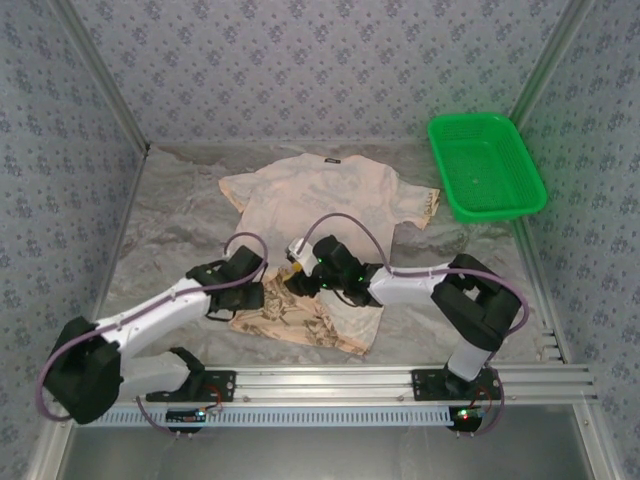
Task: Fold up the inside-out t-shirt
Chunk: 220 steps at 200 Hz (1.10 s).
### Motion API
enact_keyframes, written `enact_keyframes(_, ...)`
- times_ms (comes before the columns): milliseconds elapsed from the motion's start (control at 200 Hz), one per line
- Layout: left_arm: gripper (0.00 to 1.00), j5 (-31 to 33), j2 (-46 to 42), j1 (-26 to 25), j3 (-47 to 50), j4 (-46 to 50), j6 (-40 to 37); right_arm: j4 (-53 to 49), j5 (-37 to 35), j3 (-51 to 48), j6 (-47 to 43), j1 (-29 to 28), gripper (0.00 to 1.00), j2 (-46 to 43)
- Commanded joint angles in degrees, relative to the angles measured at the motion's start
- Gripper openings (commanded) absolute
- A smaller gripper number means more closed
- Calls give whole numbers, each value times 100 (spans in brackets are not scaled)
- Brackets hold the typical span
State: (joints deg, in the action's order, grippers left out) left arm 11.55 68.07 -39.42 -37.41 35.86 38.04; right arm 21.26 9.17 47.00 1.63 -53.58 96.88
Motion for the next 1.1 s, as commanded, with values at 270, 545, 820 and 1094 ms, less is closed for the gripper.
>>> enact_keyframes(270, 12, 218, 1637, -61, -543, -142, -542, -680, -932, -56, 291, -77, 32, 379)
enact_keyframes(545, 0, -61, 556, 32, -572, 266, -189, -1014, -793, -32, 511, -109, 43, 374)
enact_keyframes(820, 0, -676, -638, 579, 284, -69, 606, -1143, -780, -146, 575, -94, 0, 384)
enact_keyframes(1094, 29, -886, -983, 1107, 470, 176, 592, -1267, -493, -173, 345, 73, 0, -185)
